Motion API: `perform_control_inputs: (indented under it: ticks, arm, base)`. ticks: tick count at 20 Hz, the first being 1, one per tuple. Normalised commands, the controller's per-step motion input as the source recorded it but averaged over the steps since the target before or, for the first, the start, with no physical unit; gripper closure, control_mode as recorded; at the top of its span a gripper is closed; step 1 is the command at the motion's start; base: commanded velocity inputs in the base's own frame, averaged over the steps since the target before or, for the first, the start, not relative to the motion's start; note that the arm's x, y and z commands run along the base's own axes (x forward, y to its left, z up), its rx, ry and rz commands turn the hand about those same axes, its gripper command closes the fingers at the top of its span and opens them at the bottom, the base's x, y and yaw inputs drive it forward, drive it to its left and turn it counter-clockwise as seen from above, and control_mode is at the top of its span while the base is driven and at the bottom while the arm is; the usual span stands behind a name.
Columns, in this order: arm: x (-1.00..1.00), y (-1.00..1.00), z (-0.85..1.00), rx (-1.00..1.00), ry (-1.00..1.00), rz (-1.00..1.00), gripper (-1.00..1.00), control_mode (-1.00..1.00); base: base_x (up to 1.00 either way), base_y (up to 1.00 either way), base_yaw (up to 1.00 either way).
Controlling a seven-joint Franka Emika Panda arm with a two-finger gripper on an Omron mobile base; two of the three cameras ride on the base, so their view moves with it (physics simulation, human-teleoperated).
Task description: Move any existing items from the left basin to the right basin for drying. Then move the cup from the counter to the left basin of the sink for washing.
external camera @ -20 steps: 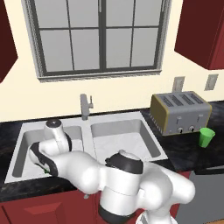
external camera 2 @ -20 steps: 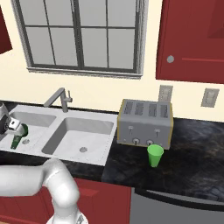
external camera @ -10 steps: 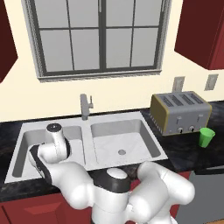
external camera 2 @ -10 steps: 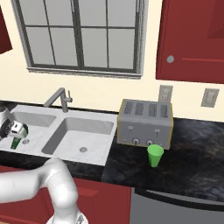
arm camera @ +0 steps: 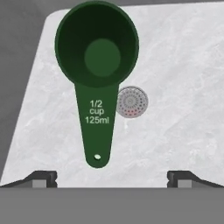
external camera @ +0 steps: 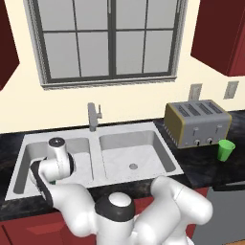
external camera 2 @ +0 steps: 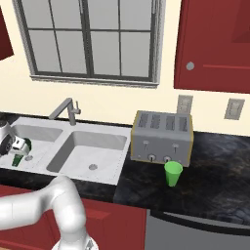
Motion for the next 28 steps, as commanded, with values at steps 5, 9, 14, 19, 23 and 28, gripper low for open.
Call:
perform_control_inputs:
  ticks: [5, 9, 14, 19, 23, 28]
  arm:
    - [0.15, 0.09, -0.14, 0.00, 0.00, 0.00, -1.00, -1.00]
    - [0.20, 0.05, -0.17, 0.00, 0.00, 0.00, -1.00, -1.00]
    - [0.24, 0.05, -0.17, 0.00, 0.00, 0.00, -1.00, -1.00]
    - [0.13, 0.09, -0.17, 0.00, 0.00, 0.00, -1.00, -1.00]
    - [0.07, 0.14, -0.15, 0.00, 0.00, 0.00, -1.00, -1.00]
    - [0.03, 0.13, -0.16, 0.00, 0.00, 0.00, -1.00, -1.00]
  base:
    - [0.00, 0.00, 0.00]
    - [0.00, 0.00, 0.00]
    - [0.00, 0.00, 0.00]
    - [0.00, 0.00, 0.00]
    - [0.00, 0.00, 0.00]
    - [0.00, 0.00, 0.00]
